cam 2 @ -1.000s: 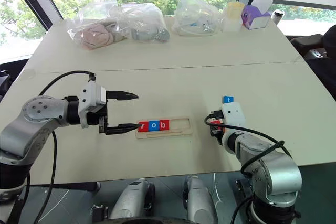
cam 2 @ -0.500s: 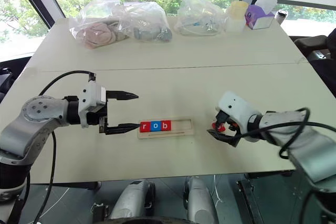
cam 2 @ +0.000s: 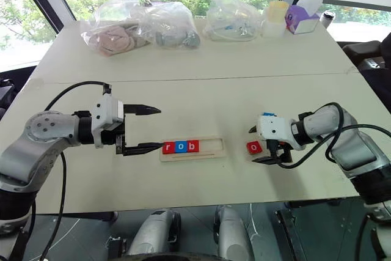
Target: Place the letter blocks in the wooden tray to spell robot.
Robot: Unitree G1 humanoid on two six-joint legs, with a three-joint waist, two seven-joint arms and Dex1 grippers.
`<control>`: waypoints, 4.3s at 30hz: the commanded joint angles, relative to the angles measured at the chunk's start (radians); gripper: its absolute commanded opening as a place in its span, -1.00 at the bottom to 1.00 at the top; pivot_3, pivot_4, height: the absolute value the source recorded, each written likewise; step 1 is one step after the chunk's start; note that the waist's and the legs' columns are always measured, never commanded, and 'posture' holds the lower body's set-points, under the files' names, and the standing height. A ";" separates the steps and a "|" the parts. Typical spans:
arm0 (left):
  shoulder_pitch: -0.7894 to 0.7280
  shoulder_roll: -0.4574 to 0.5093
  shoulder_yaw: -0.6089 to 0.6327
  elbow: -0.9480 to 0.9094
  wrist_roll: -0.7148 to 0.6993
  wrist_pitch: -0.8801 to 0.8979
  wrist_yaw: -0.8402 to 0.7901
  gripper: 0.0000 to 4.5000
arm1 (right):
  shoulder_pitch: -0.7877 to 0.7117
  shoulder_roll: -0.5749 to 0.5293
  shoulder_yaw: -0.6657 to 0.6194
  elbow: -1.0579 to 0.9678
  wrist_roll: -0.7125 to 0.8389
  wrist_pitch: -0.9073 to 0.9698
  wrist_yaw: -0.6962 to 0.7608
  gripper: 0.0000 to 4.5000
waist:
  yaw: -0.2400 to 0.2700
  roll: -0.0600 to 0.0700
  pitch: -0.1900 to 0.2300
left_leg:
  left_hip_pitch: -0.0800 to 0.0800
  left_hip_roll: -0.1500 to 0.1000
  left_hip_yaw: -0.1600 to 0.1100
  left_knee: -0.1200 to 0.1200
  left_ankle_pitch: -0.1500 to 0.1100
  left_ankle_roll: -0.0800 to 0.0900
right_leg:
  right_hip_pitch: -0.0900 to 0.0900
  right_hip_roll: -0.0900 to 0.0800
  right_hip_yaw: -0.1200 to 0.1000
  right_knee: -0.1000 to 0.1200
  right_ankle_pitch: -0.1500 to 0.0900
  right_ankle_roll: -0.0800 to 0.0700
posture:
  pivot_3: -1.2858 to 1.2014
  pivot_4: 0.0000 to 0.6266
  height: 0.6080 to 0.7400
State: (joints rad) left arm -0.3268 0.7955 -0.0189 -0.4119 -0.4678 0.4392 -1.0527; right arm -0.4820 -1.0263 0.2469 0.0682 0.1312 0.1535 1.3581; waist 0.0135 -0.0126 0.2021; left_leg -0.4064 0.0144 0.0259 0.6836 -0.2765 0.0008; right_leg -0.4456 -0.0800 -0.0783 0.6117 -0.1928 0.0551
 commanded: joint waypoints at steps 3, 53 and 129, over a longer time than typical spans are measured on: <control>-0.008 0.011 0.030 -0.041 -0.019 0.009 0.009 1.00 | -0.065 0.031 -0.007 0.090 -0.017 -0.019 0.045 0.97 | 0.000 0.000 0.000 | 0.000 0.000 0.000 0.000 0.000 0.000 | 0.000 0.000 0.000 0.000 0.000 0.001 | 0.03 -0.52 1.00; -0.024 0.000 0.024 -0.040 -0.013 0.011 0.019 1.00 | -0.151 0.327 0.090 -0.058 -0.032 0.210 -0.058 -0.49 | 0.000 0.000 0.000 | 0.003 0.000 0.000 0.001 0.000 0.000 | 0.003 0.000 0.000 0.002 0.003 0.001 | 0.03 -0.52 1.00; -0.050 -0.039 -0.016 -0.019 0.000 -0.006 0.024 1.00 | 0.011 0.316 -0.170 -0.249 -0.047 0.412 -0.459 0.97 | -0.004 0.000 0.000 | 0.005 0.000 0.000 0.001 0.000 0.000 | 0.002 0.000 0.000 0.003 0.002 0.002 | 0.03 -0.52 1.00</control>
State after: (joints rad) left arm -0.3651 0.7589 -0.0303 -0.4293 -0.4659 0.4486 -1.0230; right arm -0.4560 -0.7120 0.1070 -0.1583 0.0924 0.5469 0.9433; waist 0.0099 -0.0124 0.2016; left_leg -0.4012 0.0142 0.0258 0.6842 -0.2761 0.0005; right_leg -0.4427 -0.0794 -0.0780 0.6147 -0.1918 0.0551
